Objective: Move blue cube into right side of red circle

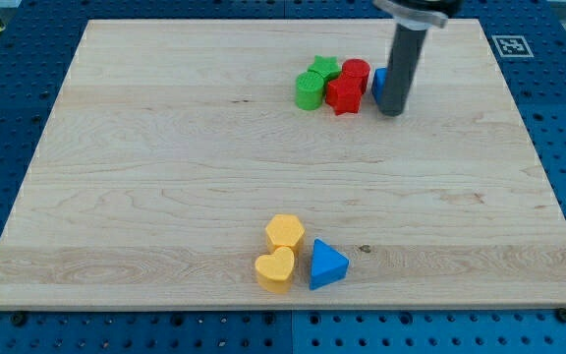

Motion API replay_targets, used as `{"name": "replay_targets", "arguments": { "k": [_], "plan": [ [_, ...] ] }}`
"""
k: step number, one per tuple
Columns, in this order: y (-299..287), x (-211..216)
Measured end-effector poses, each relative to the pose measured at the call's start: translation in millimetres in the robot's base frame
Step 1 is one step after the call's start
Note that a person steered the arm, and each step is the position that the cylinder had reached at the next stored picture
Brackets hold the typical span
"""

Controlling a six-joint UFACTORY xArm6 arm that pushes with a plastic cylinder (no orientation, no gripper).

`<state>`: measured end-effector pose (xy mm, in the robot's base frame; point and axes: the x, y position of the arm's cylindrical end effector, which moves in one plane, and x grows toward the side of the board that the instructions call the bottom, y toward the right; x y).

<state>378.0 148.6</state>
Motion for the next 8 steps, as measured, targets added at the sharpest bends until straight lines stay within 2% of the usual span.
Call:
{"name": "replay_targets", "arguments": {
  "k": [1,2,3,8],
  "plan": [
    [46,0],
    [50,-13],
    [30,-27],
    [7,-28]
  ]
}}
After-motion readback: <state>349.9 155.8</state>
